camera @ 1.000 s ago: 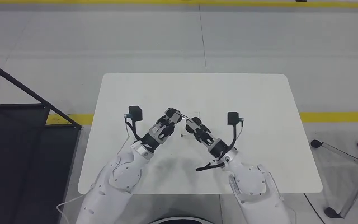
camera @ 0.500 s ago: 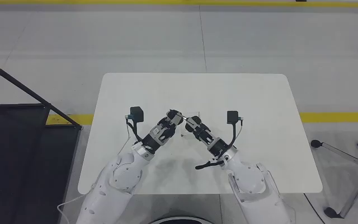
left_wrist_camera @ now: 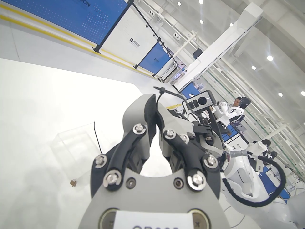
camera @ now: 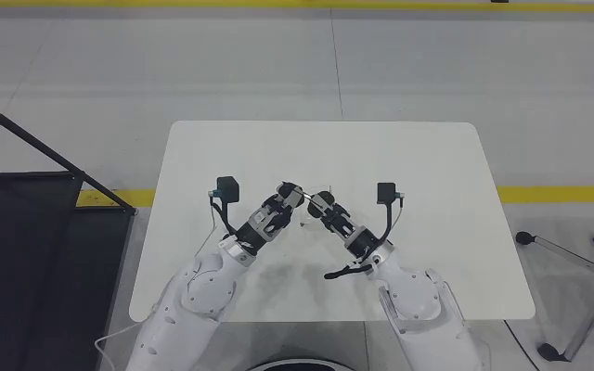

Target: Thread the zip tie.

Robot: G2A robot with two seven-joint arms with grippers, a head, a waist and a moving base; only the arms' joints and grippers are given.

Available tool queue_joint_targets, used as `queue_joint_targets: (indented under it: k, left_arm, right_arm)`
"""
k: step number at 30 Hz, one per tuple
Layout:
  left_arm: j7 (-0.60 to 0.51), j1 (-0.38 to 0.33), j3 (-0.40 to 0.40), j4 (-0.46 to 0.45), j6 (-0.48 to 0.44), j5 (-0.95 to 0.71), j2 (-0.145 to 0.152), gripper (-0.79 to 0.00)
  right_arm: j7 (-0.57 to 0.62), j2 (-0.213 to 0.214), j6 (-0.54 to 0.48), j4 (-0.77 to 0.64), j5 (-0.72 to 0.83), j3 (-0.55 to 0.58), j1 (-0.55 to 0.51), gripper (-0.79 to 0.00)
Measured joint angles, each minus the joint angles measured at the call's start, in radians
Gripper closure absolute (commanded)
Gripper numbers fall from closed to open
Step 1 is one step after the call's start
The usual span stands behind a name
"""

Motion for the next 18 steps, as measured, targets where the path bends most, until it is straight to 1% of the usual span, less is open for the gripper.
queue_joint_targets:
  k: [1,3,4,5,11,18]
  left_arm:
    - [0.000,0.000,0.000,0.000,0.000,-0.001,0.000,0.000]
    - [-0.002,0.001,0.000,-0.001,0.001,-0.006,0.000,-0.391]
    - [-0.005,0.002,0.000,-0.003,0.001,-0.009,0.000,-0.690]
    - [-0.010,0.003,0.000,-0.004,0.001,-0.012,0.000,-0.785]
    - [-0.041,0.016,-0.010,-0.018,-0.015,-0.039,0.004,-0.785]
    - [-0.082,0.037,-0.052,-0.031,-0.050,-0.086,0.013,-0.785]
  right_arm:
    - [0.000,0.000,0.000,-0.001,0.000,0.000,0.000,0.000]
    - [-0.001,0.001,-0.002,-0.005,0.001,-0.001,-0.003,0.000]
    - [-0.001,0.002,-0.004,-0.007,0.002,0.000,-0.005,0.000]
    - [-0.002,0.002,-0.006,-0.010,0.004,0.001,-0.007,0.000]
    - [-0.003,0.005,-0.005,-0.013,0.068,0.020,-0.012,0.000]
    - [0.021,0.011,-0.035,-0.011,0.137,0.050,-0.021,0.000]
